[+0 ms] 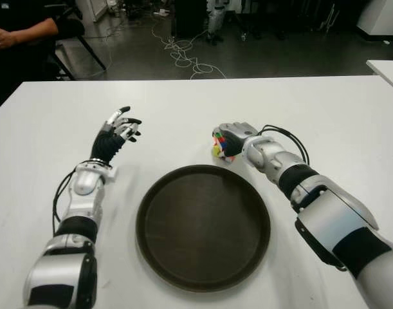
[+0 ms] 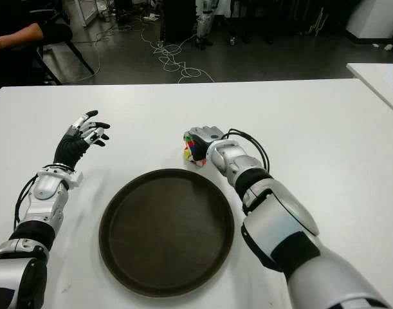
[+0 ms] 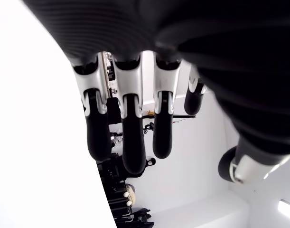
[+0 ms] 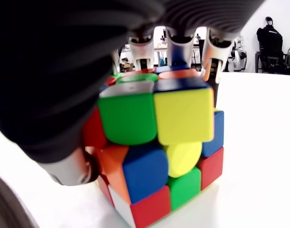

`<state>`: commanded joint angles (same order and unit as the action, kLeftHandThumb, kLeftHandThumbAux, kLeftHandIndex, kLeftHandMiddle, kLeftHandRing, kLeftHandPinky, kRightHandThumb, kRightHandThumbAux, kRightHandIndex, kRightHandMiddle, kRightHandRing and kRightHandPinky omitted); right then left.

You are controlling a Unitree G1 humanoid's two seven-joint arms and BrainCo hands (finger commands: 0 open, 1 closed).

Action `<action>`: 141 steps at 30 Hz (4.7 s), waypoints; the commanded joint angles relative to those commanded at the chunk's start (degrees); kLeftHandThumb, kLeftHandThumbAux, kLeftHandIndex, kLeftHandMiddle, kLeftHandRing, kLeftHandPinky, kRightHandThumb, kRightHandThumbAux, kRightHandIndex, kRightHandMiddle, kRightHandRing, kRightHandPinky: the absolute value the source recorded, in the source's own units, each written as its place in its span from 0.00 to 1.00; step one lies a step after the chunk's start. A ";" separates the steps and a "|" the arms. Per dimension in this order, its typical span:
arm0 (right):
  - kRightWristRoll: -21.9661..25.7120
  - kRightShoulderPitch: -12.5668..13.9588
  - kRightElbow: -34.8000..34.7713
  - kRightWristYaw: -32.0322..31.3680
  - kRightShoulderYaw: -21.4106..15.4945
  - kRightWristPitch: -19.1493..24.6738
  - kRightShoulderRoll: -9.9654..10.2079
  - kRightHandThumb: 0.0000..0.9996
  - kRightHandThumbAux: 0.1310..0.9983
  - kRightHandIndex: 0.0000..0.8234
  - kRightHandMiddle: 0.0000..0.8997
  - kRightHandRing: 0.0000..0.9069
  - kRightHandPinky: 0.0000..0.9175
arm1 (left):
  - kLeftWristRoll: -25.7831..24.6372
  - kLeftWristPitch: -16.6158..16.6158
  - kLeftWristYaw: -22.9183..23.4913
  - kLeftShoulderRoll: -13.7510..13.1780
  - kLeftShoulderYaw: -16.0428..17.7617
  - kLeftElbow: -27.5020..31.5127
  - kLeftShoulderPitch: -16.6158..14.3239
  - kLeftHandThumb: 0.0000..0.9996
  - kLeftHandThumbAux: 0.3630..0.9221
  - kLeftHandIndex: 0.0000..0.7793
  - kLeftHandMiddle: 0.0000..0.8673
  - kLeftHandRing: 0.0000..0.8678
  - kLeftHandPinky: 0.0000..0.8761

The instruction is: Pick up the Rubik's Cube and put it in the plate

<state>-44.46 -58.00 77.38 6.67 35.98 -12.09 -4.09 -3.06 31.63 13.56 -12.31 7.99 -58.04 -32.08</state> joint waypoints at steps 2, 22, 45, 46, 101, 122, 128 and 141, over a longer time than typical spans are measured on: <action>-0.01 -0.01 0.01 0.05 -0.04 0.06 0.01 0.68 0.70 0.51 0.66 0.67 0.63 | 0.07 -0.10 -0.14 -0.02 -0.01 0.07 0.03 0.11 0.34 0.16 0.40 0.50 0.51; 0.12 -0.02 0.11 0.64 -0.36 -0.08 -0.05 0.68 0.71 0.51 0.64 0.66 0.65 | -0.04 -0.50 -0.16 0.06 0.04 0.51 0.15 0.12 0.40 0.15 0.40 0.50 0.52; 0.67 -2.71 -1.15 1.15 -1.21 -1.86 -0.43 0.68 0.70 0.51 0.69 0.70 0.69 | 0.44 -0.18 -0.38 -0.02 -0.25 0.31 0.06 0.11 0.33 0.17 0.39 0.49 0.51; 0.62 -2.93 -1.25 1.23 -1.19 -2.02 -0.46 0.68 0.70 0.51 0.69 0.71 0.70 | 0.45 -0.08 -0.33 -0.03 -0.27 0.29 0.07 0.11 0.32 0.17 0.40 0.49 0.51; 10.84 31.32 -70.42 -12.85 -9.25 -14.32 -19.58 0.68 0.70 0.51 0.75 0.77 0.77 | 1.77 1.11 -1.75 -0.15 -0.53 -2.98 -1.69 0.09 0.32 0.16 0.39 0.48 0.51; 16.43 30.31 -68.42 -24.63 -11.06 -15.03 -18.92 0.68 0.70 0.51 0.78 0.79 0.79 | 1.57 0.70 -2.07 0.30 -0.29 -2.41 -1.49 0.11 0.39 0.16 0.40 0.50 0.52; 16.45 29.90 -68.50 -27.06 -11.23 -14.69 -19.18 0.68 0.70 0.51 0.76 0.77 0.77 | 1.35 0.63 -1.70 0.26 -0.20 -2.43 -1.57 0.10 0.36 0.15 0.40 0.50 0.51; 18.47 29.80 -67.00 -30.09 -12.00 -15.33 -18.18 0.68 0.70 0.51 0.75 0.76 0.75 | 0.69 0.78 -0.80 0.23 0.11 -2.48 -1.62 0.11 0.41 0.17 0.40 0.50 0.51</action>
<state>-25.99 -28.20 10.37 -23.42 23.98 -27.43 -22.27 -2.37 32.41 12.76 -12.08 8.10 -60.52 -33.70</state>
